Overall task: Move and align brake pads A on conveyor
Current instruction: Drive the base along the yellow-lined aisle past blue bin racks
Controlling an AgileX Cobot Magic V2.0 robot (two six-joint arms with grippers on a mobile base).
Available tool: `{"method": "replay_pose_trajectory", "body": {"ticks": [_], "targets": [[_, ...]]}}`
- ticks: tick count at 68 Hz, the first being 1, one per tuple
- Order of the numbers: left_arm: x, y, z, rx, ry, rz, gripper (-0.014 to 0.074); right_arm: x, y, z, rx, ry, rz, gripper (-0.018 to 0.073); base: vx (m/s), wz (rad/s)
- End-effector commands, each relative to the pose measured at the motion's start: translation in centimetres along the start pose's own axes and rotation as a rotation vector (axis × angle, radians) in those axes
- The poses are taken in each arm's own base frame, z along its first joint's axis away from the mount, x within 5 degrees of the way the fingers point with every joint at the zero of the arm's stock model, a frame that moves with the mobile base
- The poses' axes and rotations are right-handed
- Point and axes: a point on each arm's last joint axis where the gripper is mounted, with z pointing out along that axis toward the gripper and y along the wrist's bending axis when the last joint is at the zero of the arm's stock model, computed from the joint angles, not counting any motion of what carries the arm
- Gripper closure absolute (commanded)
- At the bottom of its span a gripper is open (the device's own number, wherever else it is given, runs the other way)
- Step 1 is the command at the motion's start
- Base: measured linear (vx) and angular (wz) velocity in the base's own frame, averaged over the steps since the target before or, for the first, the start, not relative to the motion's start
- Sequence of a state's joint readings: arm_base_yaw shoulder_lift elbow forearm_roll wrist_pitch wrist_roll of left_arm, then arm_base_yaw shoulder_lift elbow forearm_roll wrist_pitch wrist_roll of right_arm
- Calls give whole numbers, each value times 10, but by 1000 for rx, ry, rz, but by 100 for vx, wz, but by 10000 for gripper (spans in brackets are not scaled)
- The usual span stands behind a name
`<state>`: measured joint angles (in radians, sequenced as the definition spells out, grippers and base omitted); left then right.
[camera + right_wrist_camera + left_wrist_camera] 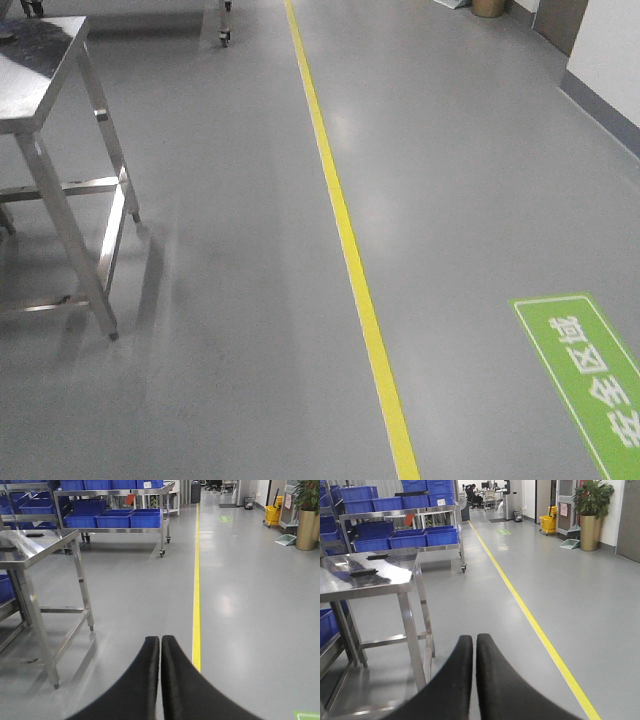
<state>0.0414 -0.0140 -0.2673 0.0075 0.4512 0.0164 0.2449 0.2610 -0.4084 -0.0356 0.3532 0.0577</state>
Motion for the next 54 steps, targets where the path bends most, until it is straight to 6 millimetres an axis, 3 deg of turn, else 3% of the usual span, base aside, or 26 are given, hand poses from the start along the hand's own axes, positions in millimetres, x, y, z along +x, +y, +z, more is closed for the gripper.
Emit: {"method": "replay_pose_trajectory", "body": {"ticks": [1,54], "targets": [[-14,0,-5,3,-111,-11,603,-15,0,-1,1,-92,-6,565,66,2],[-14,0,-5,3,-110,-11,603,-15,0,-1,1,-92,-6,565,62,3]]}}
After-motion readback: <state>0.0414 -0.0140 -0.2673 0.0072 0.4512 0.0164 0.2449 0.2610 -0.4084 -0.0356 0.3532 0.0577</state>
